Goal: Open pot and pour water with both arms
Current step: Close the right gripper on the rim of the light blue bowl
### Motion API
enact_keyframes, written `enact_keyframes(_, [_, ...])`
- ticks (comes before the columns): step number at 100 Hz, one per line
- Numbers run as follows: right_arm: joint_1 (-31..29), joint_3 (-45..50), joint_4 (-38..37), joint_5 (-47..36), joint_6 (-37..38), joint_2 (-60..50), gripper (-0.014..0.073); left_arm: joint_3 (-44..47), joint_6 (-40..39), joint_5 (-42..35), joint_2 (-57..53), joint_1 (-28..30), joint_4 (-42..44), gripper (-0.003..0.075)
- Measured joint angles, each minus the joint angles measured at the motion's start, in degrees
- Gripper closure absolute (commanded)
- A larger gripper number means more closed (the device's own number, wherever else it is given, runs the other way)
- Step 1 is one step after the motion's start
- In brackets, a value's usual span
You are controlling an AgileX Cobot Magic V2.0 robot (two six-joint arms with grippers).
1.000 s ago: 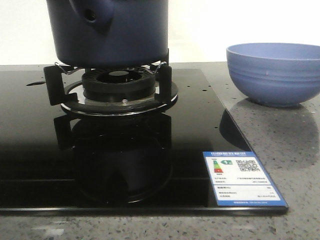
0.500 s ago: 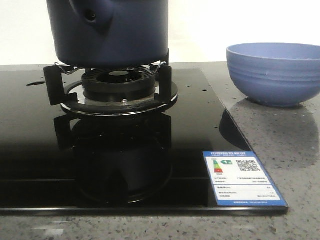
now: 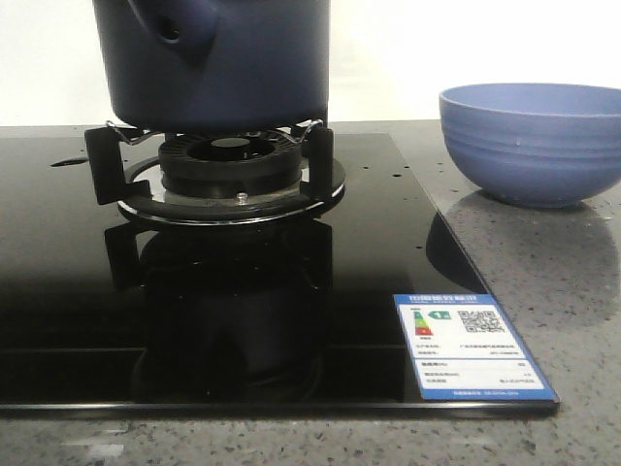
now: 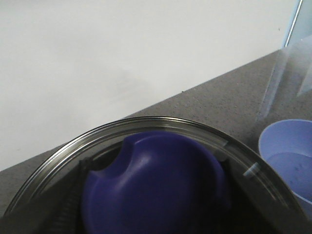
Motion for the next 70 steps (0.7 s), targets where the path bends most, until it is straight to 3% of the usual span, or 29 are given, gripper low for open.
enact_keyframes(39, [0.0,-19.7,-2.0,8.6,0.0,25.4,0.0155,0.0,0.0,6.1,-10.6,12.8,0.2,0.0312])
enact_keyframes(70, [-0.9,-39.1,-10.6,18.9,3.1,47.2,0.0155,0.0,0.0,11.7,-15.5,23.1,0.8,0.0312])
